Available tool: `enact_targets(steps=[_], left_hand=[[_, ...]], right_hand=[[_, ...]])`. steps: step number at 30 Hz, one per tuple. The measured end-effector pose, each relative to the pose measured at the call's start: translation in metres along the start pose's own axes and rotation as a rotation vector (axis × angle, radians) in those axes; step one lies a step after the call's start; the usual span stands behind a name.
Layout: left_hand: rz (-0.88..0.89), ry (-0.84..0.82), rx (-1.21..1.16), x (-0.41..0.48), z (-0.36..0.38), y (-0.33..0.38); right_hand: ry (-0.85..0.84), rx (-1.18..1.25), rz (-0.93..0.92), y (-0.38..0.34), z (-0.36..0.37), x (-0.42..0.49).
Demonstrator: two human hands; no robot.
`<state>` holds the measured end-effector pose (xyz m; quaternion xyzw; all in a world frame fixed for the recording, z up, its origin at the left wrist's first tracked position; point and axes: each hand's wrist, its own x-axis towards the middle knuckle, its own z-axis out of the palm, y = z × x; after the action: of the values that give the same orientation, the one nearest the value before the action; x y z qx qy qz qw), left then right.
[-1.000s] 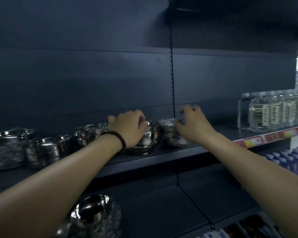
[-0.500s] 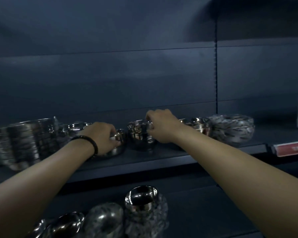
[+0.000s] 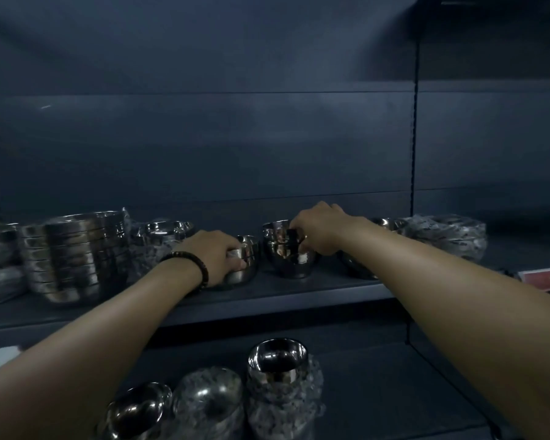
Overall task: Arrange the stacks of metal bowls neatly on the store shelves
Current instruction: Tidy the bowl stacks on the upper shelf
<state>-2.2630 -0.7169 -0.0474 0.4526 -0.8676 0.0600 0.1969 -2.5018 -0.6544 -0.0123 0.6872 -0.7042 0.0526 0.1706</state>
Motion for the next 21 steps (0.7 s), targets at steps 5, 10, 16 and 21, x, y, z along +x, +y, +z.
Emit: enact_targets(steps=[5, 10, 16, 21], left_hand=[[0.008, 0.029, -0.017, -0.008, 0.002, 0.018], [-0.033, 0.042, 0.004, -0.014, 0.000, 0.028], [-0.059, 0.069, -0.103, -0.021, -0.002, 0.032], [-0.041, 0.205, -0.153, -0.030, -0.009, 0.009]], right_hand=[[-0.031, -0.056, -0.022, 0.009, -0.012, -0.022], [-0.053, -0.053, -0.010, 0.011, -0.019, -0.040], [-0.039, -0.009, 0.008, 0.008, -0.016, -0.046], [-0.048, 0.032, 0.056, 0.004, -0.020, -0.049]])
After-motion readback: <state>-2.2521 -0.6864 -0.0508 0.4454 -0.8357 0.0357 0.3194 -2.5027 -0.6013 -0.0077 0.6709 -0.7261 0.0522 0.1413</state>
